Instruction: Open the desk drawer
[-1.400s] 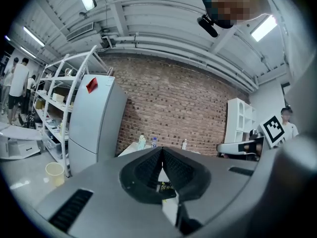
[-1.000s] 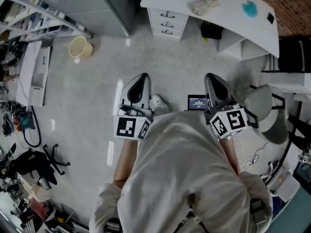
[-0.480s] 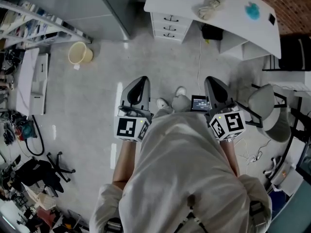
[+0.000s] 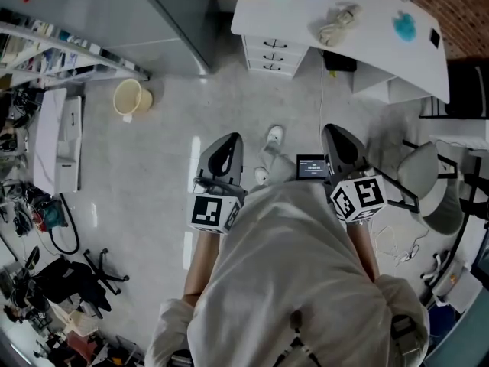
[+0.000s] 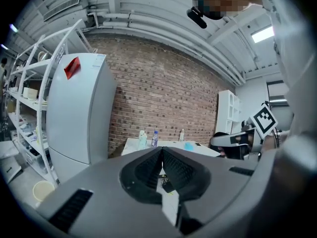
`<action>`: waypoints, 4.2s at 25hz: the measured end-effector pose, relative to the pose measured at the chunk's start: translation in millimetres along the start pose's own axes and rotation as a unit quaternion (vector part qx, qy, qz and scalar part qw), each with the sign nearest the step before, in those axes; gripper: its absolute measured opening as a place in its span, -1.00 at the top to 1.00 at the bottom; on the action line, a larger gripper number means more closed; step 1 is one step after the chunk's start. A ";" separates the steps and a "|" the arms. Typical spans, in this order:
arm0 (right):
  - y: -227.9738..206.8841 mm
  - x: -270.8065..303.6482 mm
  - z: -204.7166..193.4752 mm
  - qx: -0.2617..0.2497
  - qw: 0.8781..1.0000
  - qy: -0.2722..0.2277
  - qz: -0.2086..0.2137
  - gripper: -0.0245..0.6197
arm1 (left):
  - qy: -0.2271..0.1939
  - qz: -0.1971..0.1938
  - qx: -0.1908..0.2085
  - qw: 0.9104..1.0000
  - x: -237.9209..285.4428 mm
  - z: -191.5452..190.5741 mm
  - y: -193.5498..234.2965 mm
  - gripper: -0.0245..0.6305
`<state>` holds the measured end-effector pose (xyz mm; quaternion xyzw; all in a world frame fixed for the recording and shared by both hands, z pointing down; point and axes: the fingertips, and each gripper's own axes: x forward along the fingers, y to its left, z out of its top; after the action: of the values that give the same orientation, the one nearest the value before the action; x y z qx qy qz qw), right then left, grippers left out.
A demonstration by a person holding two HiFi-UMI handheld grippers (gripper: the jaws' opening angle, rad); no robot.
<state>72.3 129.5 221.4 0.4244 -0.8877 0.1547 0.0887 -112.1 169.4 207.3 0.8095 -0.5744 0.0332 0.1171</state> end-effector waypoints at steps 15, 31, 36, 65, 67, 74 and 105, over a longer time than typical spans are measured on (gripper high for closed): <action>-78.8 132.0 32.6 -0.016 0.999 0.038 0.003 0.84 | 0.049 -0.017 0.029 0.998 135.8 21.4 61.7 0.90; -113.9 186.2 37.0 -0.084 0.993 0.078 0.025 0.84 | 0.078 -0.094 0.068 0.990 231.4 26.4 86.3 0.90; -121.4 189.1 30.1 -0.104 0.990 0.092 -0.006 0.84 | 0.085 -0.136 0.089 0.983 236.0 26.8 90.4 0.90; -139.2 341.0 -152.2 -0.292 0.936 0.187 0.049 0.84 | 0.213 -0.262 0.235 0.911 373.9 -218.9 129.4 0.90; -142.3 343.7 -186.3 -0.300 0.931 0.202 0.057 0.84 | 0.224 -0.264 0.231 0.909 377.7 -251.4 122.0 0.90; -164.9 373.8 -255.9 -0.314 0.922 0.224 0.046 0.84 | 0.249 -0.275 0.277 0.886 389.1 -333.1 123.9 0.90; -242.5 511.4 -336.7 -0.501 0.819 0.278 0.010 0.43 | 0.249 -0.242 0.537 0.769 525.4 -408.4 166.0 0.48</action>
<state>-48.6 -267.6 732.8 0.2515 -0.7845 -0.1996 0.5306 -57.3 -273.9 727.7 0.8161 -0.1994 0.5067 -0.1935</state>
